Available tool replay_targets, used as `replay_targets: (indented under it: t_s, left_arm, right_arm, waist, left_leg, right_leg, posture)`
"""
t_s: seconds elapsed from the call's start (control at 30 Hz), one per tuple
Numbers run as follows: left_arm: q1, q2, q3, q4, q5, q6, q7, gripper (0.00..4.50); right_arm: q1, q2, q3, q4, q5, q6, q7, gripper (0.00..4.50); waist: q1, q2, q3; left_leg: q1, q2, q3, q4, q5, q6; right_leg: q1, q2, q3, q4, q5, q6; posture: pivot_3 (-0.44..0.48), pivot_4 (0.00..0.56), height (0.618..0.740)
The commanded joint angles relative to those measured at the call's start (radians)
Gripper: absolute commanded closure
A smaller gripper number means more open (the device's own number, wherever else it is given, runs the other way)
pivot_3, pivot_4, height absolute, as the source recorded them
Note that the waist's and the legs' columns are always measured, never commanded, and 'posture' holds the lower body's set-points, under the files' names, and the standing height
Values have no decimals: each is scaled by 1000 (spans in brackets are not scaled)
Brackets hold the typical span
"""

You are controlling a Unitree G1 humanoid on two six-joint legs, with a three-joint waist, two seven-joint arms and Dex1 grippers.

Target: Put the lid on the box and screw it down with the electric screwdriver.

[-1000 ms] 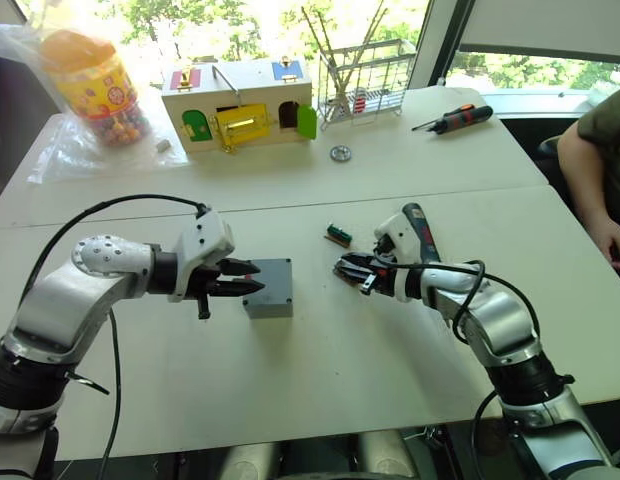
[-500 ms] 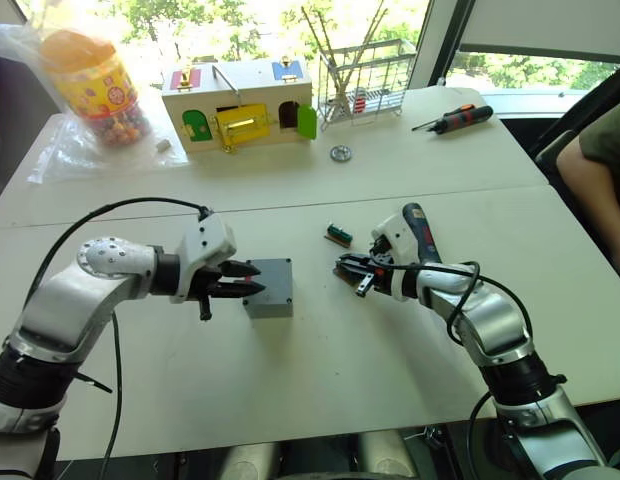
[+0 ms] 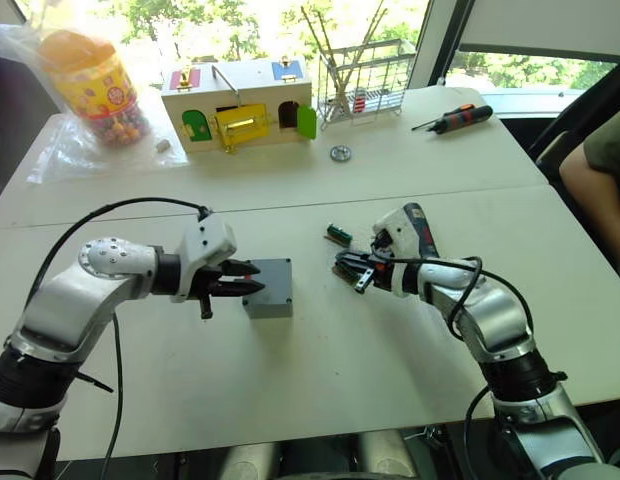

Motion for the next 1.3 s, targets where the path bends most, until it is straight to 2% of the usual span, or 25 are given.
replay_targets:
  t_s: [0.03,0.4,0.77,1.3]
  left_arm:
    - [-10,0,12,4,3,-25,-5,3140]
    - [-1,26,41,58,14,-53,-8,3140]
    - [25,25,55,18,0,-30,20,3140]
    - [24,13,49,8,-9,-19,35,3140]
  right_arm:
    - [-29,-8,-42,-82,38,40,1,4432]
    - [-124,62,-41,-177,185,164,17,4432]
    - [-125,122,87,-109,143,89,15,4432]
    - [-128,140,130,-17,89,10,25,4432]
  waist:
    - [1,0,0]
    - [-3,0,0]
    - [-3,0,0]
    - [-3,0,0]
  left_leg:
    - [0,0,0,0,0,0]
    - [0,0,0,-1,0,0]
    - [0,0,0,0,0,0]
    - [0,0,0,0,0,0]
  right_leg:
    - [0,0,0,0,0,0]
    - [0,0,0,0,0,0]
    - [0,0,0,0,0,0]
    - [-1,0,0,0,0,0]
  posture:
    - [0,150,740]
    - [0,150,740]
    - [0,150,740]
    - [0,150,740]
